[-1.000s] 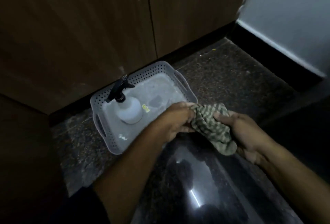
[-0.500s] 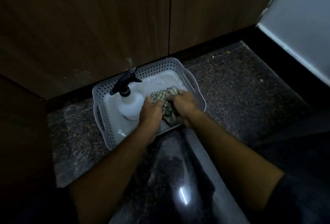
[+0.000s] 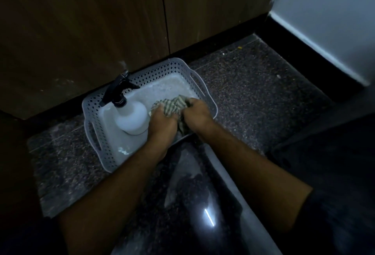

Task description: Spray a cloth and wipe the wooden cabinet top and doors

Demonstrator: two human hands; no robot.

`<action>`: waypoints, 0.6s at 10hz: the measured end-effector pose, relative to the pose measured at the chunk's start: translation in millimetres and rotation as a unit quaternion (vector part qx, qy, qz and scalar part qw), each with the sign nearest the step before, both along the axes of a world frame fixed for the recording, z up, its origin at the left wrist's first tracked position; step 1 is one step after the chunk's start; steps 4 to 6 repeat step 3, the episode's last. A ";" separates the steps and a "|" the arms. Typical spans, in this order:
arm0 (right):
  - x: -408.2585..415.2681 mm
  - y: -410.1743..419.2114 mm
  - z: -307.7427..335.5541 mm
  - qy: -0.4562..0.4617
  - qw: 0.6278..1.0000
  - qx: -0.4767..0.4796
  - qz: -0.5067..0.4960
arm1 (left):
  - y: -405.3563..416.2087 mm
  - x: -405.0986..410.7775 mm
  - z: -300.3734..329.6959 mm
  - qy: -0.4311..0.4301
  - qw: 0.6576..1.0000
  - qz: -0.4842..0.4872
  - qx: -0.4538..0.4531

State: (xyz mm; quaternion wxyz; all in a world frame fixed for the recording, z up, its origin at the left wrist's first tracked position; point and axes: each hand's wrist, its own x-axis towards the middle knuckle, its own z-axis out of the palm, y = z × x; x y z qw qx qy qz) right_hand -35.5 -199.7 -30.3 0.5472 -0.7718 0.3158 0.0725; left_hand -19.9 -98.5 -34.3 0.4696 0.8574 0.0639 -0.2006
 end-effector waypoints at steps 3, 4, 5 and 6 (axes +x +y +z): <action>-17.3 -24.5 45.0 -0.060 0.974 -0.218 0.036 | -21.6 -16.6 28.4 -0.247 0.968 -0.038 0.030; -17.3 -24.5 45.0 -0.060 0.974 -0.218 0.036 | -21.6 -16.6 28.4 -0.247 0.968 -0.038 0.030; -17.3 -24.5 45.0 -0.060 0.974 -0.218 0.036 | -21.6 -16.6 28.4 -0.247 0.968 -0.038 0.030; -17.3 -24.5 45.0 -0.060 0.974 -0.218 0.036 | -21.6 -16.6 28.4 -0.247 0.968 -0.038 0.030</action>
